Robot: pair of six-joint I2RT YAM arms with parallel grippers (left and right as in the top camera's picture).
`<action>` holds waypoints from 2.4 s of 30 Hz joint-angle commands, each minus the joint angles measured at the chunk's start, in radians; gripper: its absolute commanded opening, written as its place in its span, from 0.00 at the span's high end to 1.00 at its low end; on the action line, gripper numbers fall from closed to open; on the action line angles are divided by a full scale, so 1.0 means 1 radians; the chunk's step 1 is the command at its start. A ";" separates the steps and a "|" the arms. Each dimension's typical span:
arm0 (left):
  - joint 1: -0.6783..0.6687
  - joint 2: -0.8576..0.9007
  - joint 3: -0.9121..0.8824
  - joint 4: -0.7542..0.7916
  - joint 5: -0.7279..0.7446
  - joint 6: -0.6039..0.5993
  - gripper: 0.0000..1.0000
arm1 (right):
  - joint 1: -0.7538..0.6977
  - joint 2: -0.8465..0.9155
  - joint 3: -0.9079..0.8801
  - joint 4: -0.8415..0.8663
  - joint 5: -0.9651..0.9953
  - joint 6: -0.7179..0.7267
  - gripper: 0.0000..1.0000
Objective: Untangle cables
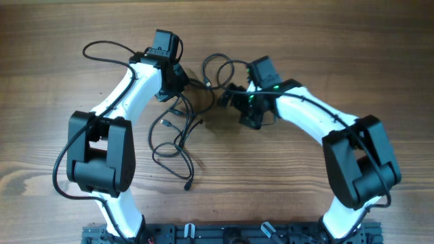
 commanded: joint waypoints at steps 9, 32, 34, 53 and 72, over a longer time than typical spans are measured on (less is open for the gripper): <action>0.002 0.011 -0.006 -0.001 -0.025 0.019 0.96 | 0.132 -0.018 0.003 0.184 0.162 0.145 0.49; 0.003 0.011 -0.006 -0.001 -0.026 0.019 0.91 | 0.235 0.116 0.003 0.248 0.463 0.228 0.96; 0.003 0.011 -0.006 -0.001 -0.038 0.020 0.92 | 0.211 0.085 0.005 0.249 0.372 0.010 0.96; 0.004 0.009 -0.006 -0.020 -0.076 0.024 0.65 | 0.114 -0.841 0.013 0.032 0.425 -0.532 0.96; 0.219 0.006 -0.006 -0.058 0.045 0.064 0.00 | 0.114 -0.964 0.013 0.243 0.520 -0.716 0.96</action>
